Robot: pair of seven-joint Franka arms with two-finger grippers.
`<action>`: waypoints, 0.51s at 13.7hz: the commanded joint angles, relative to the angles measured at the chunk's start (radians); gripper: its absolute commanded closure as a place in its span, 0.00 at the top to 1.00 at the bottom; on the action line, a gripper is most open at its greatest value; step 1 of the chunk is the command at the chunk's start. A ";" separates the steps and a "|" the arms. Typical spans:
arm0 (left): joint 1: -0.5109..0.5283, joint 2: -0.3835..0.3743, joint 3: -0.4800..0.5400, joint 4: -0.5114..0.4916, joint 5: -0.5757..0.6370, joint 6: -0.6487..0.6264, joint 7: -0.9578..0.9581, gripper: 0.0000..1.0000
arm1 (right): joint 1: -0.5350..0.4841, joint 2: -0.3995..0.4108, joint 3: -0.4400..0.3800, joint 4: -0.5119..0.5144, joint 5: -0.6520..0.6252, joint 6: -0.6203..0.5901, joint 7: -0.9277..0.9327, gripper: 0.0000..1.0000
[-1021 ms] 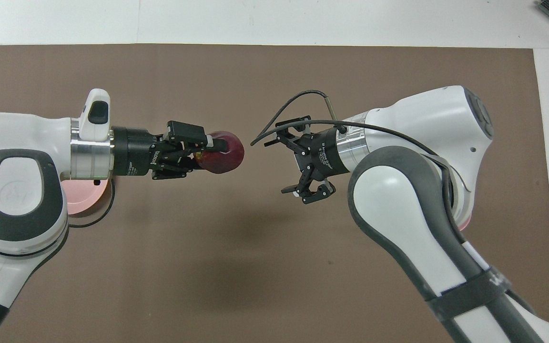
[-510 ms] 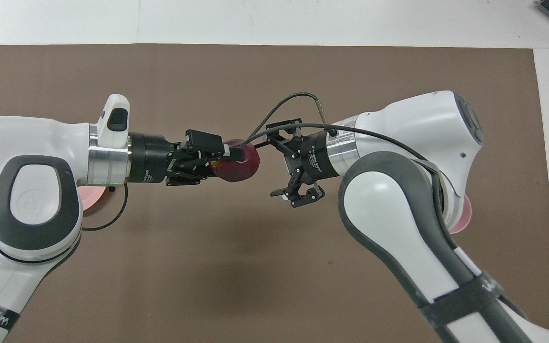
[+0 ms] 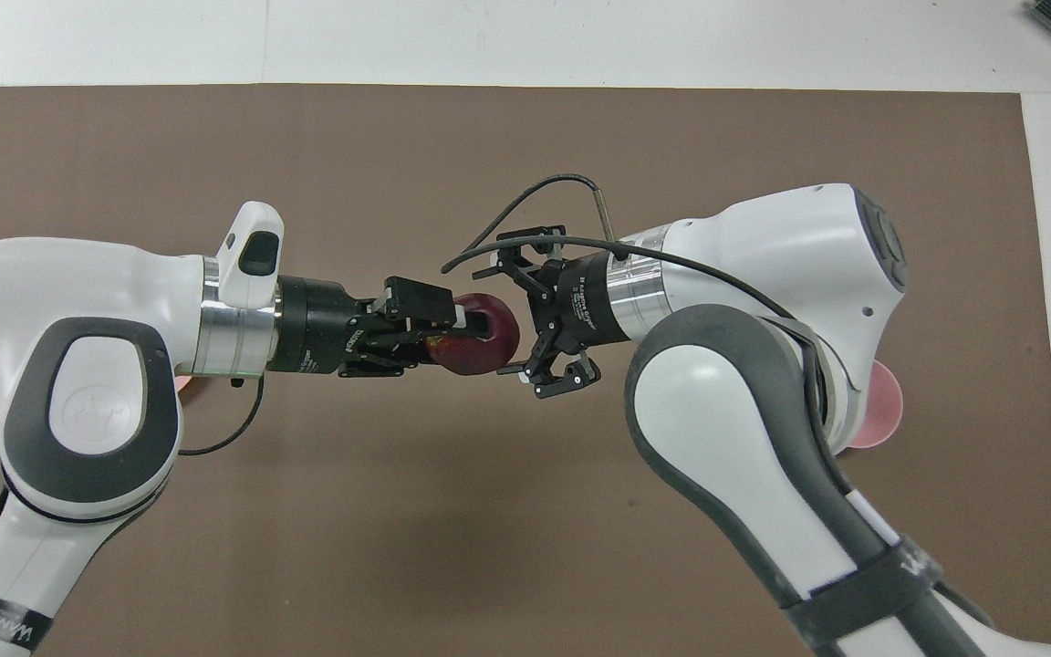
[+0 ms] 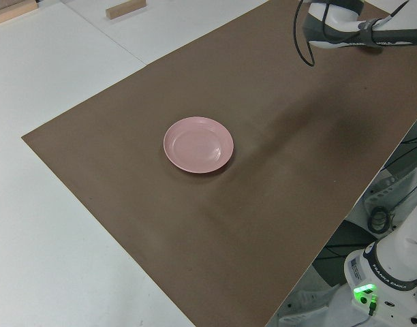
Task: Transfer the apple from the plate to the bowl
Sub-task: 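Close the right gripper around the apple held by the left gripper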
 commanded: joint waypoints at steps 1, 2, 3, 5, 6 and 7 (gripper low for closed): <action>-0.006 -0.035 0.011 -0.027 -0.015 -0.011 0.008 0.00 | 0.013 -0.002 0.003 0.005 0.031 0.014 0.013 0.89; -0.009 -0.035 0.011 -0.025 -0.015 -0.008 0.008 0.00 | 0.012 -0.002 0.003 0.005 0.031 0.010 0.013 0.57; -0.009 -0.035 0.011 -0.025 -0.015 -0.006 0.008 0.00 | 0.012 -0.002 0.003 0.005 0.031 0.010 0.016 0.35; -0.009 -0.035 0.011 -0.025 -0.015 -0.011 0.006 0.00 | 0.012 -0.002 0.003 0.005 0.031 0.008 0.026 0.02; -0.009 -0.035 0.011 -0.025 -0.016 -0.011 0.005 0.00 | 0.010 -0.002 0.003 0.005 0.031 0.007 0.026 0.00; -0.007 -0.033 0.011 -0.024 -0.015 -0.012 0.003 0.09 | 0.012 -0.002 0.003 0.005 0.031 0.007 0.026 0.00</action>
